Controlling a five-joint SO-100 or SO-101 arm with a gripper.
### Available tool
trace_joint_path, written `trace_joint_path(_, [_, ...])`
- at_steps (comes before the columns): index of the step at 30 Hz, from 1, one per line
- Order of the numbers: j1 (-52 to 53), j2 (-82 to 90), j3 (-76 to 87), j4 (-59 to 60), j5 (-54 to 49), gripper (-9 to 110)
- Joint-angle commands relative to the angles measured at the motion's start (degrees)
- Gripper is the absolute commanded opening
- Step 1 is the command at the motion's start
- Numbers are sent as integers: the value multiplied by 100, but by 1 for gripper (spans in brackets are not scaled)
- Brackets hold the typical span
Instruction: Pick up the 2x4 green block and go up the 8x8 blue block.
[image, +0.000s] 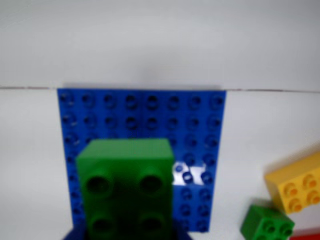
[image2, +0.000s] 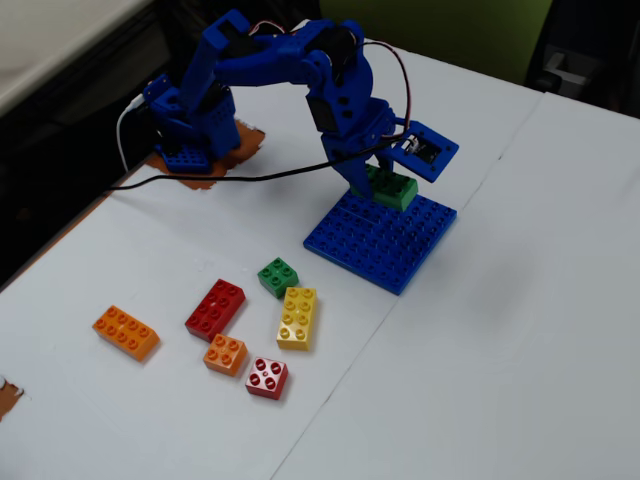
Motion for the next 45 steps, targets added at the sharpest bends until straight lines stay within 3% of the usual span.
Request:
trace_joint_path(1, [44,79,-281,-123,26,0])
trace_joint_path(45, [18,9,-308,-35,79,0])
